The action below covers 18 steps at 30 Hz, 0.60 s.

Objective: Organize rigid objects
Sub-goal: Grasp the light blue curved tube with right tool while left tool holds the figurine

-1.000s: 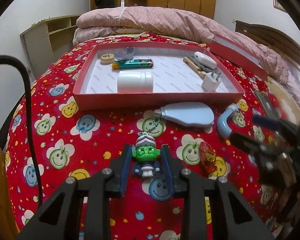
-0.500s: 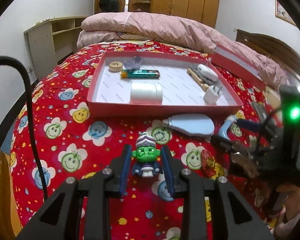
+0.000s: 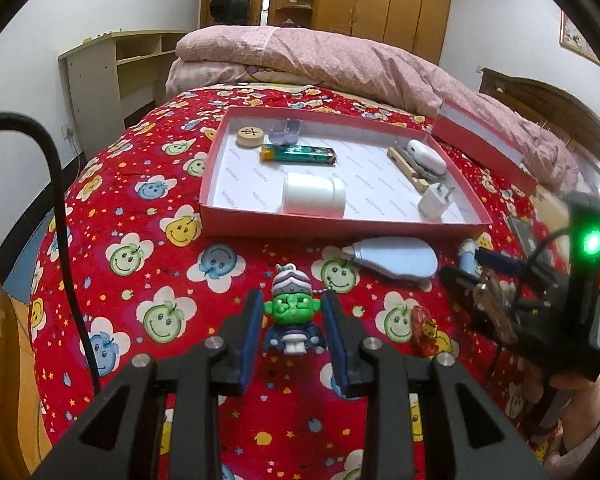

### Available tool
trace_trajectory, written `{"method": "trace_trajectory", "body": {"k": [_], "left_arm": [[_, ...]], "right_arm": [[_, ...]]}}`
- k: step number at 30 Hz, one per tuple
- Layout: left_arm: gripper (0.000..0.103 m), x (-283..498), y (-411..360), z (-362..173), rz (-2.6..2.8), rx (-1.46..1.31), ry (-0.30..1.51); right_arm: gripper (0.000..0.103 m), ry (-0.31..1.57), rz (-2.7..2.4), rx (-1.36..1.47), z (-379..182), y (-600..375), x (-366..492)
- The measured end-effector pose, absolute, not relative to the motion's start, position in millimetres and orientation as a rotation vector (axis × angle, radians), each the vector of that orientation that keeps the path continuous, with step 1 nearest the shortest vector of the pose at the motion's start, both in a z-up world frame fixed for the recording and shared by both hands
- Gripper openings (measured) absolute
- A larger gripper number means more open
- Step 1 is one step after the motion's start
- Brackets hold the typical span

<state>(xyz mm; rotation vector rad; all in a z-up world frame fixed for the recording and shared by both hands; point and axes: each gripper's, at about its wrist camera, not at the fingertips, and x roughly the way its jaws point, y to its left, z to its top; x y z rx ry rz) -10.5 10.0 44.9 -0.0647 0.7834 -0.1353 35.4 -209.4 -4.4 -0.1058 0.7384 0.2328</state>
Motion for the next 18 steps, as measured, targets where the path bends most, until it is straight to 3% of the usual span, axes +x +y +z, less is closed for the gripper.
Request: {"method": "trace_trajectory", "body": {"k": [9,18], "left_arm": [[0.031,-9.3,16.5,47.9,-0.157,-0.095,0.779],[0.031,-12.5,17.4,55.0,-0.175,-0.096,0.764]], "right_arm": [[0.017,0.732,0.199,-0.048,-1.0,-221.3,36.0],[0.015,0.735,0.219,-0.003,5.3,-220.1,19.2]]}}
